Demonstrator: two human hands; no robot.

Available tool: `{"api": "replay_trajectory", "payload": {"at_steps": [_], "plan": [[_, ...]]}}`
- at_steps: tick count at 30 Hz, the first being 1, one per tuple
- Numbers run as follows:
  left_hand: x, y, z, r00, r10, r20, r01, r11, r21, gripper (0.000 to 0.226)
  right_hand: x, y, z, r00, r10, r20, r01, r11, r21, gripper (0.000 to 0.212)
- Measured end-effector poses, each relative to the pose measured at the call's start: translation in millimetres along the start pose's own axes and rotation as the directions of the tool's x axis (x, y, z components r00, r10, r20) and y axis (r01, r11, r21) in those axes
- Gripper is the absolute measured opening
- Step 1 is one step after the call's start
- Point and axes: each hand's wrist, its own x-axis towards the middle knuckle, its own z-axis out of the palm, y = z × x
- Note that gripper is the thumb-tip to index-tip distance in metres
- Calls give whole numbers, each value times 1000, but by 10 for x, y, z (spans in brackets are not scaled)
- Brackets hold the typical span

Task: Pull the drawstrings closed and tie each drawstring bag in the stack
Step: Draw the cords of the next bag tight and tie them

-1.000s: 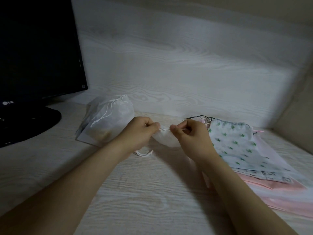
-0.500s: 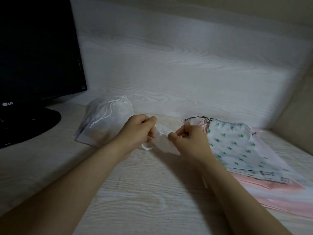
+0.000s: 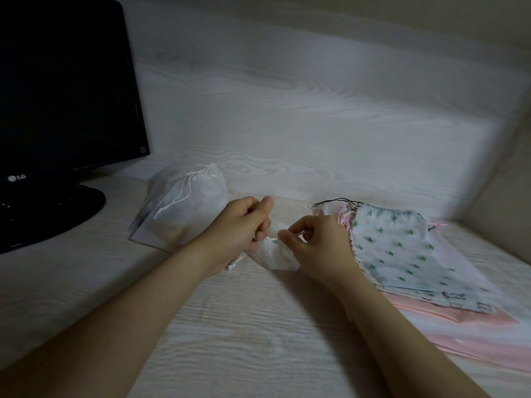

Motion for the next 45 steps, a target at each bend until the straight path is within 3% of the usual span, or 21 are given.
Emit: {"api": "replay_trajectory", "payload": {"at_steps": [3, 7, 13, 17, 27, 38, 45], "plan": [[11, -10, 8, 999, -37, 19, 36, 999, 36, 35, 10, -3, 8, 998, -51, -20, 52, 998, 26, 11], [-11, -23, 30, 997, -33, 62, 25, 992, 121, 34, 7, -55, -4, 984, -175, 31, 164, 963, 214, 15], [-8, -45, 3, 992, -37, 120, 10, 977, 213, 26, 17, -29, 1, 986, -159, 45, 132, 922, 363, 11], [-4, -87, -25, 987, -36, 157, 5, 981, 194, 25, 30, -30, -42, 979, -191, 69, 161, 936, 312, 2], [-33, -66, -28, 993, -17, 121, -16, 963, 267, 38, 31, -30, -29, 987, -139, 86, 127, 982, 140, 14], [-48, 12, -140, 991, 50, 122, -84, 952, 293, 13, 2, -134, -52, 996, -82, 23, 77, 985, 156, 14], [-57, 48, -106, 991, 69, 118, -107, 929, 355, 10, 11, -117, -39, 995, -99, 11, 97, 990, 103, 13]]}}
